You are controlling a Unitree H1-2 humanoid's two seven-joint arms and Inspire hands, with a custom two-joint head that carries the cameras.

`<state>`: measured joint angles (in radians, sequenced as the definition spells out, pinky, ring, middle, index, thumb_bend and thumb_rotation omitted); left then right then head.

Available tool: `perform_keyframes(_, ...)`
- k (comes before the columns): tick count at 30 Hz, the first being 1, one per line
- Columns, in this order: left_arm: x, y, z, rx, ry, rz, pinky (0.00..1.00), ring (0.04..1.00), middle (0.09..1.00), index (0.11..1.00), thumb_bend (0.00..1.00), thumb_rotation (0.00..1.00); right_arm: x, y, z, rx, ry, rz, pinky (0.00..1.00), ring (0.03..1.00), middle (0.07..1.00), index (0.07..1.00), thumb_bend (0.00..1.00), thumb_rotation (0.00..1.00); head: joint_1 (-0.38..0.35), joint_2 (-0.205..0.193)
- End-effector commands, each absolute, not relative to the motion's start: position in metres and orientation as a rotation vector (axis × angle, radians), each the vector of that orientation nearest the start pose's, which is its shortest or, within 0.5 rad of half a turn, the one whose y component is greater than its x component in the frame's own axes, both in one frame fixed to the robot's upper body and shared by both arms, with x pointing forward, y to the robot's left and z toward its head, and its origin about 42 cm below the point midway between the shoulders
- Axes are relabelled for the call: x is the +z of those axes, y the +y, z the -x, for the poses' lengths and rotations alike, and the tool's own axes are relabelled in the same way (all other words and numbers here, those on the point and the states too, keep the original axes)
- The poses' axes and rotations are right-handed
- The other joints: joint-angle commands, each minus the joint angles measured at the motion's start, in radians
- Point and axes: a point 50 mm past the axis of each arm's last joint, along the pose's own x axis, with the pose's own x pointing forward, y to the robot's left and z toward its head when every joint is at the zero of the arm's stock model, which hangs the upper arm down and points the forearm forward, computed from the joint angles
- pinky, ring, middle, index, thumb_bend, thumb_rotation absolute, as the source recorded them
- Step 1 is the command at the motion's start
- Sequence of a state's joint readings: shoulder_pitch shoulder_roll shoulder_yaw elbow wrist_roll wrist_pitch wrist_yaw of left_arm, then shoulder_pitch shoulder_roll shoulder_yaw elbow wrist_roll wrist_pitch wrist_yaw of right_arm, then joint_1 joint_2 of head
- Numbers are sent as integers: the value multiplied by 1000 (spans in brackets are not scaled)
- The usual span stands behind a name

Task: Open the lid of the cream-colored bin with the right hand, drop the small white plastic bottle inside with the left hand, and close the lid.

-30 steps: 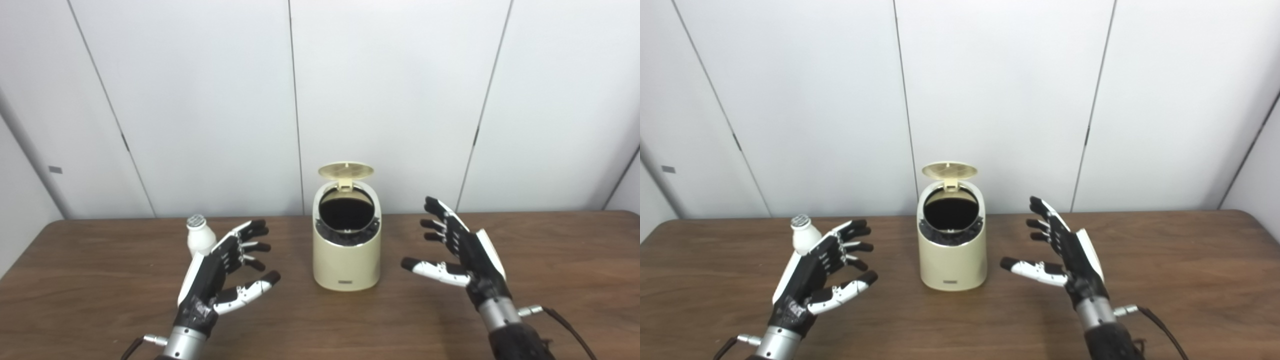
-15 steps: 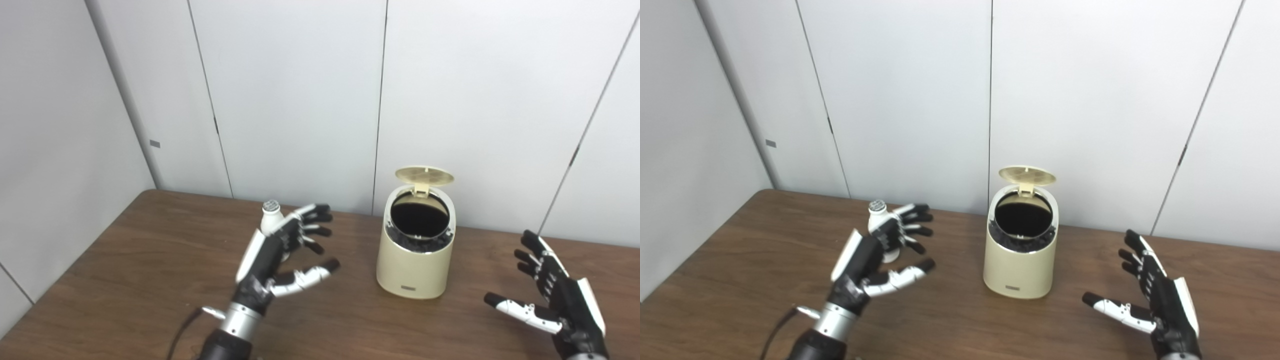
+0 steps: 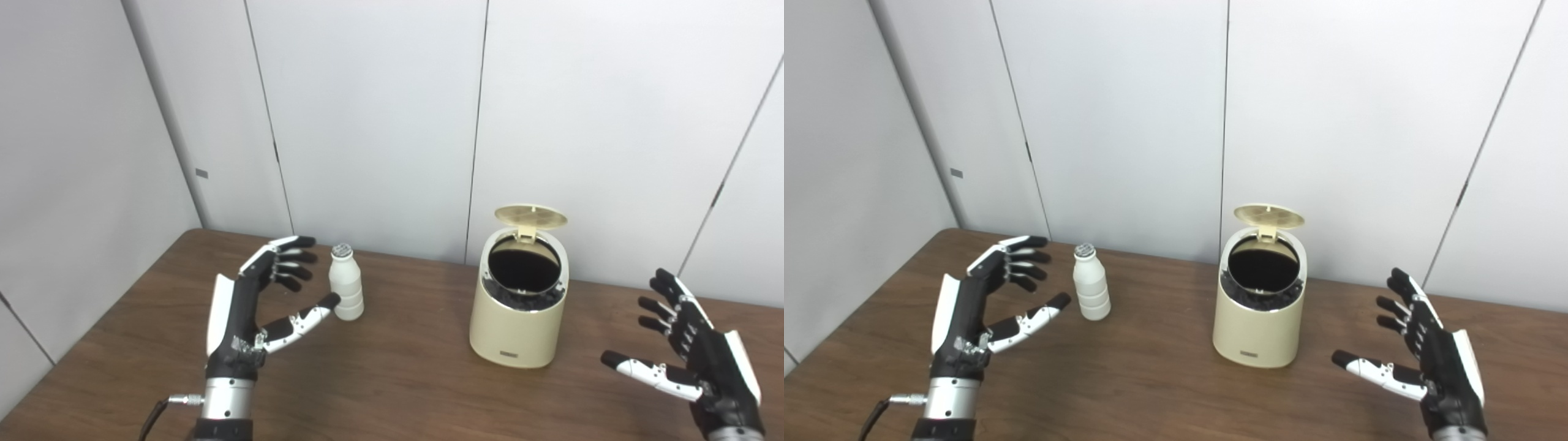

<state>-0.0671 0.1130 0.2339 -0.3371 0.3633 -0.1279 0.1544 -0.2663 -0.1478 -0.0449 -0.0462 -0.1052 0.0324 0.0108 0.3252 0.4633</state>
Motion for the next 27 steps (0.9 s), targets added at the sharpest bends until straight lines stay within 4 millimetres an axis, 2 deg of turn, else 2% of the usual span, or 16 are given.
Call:
perform_keyframes(1,231,299,-280,449,-577,-506,535,667,743,735,708,80,216,-243,-364,1,-344,240,782,841,914,918,746,81,-1,1)
perform_keyframes(4,227,300,-284,476,-555,-525,590,749,808,779,741,142,219,-240,-362,1,-342,240,786,846,917,920,735,51,-3,3)
perform_keyframes(7,222,304,-292,478,-514,-544,695,846,899,865,773,216,221,-238,-361,6,-345,249,785,847,921,925,723,37,-5,5)
perform_keyframes(9,220,307,-299,464,-472,-544,761,881,932,905,808,251,221,-238,-360,5,-347,257,776,843,919,927,722,32,-9,6)
perform_keyframes(12,216,310,-310,435,-417,-547,783,901,938,929,841,266,223,-237,-360,-1,-342,252,774,843,917,927,725,22,-9,6)
perform_keyframes(14,211,313,-318,413,-389,-553,792,893,923,934,848,276,223,-236,-360,1,-344,250,773,846,915,924,726,11,-9,6)
perform_keyframes(17,203,318,-330,405,-350,-549,733,847,886,917,870,270,224,-235,-360,-1,-334,264,787,844,910,916,733,8,-14,10)
perform_keyframes(20,196,321,-338,403,-320,-549,756,840,871,902,879,269,222,-235,-360,1,-331,272,797,841,911,915,739,13,-15,11)
perform_keyframes(27,180,326,-359,422,-264,-496,718,805,839,886,856,265,223,-235,-357,4,-325,266,791,842,914,917,742,54,-23,19)
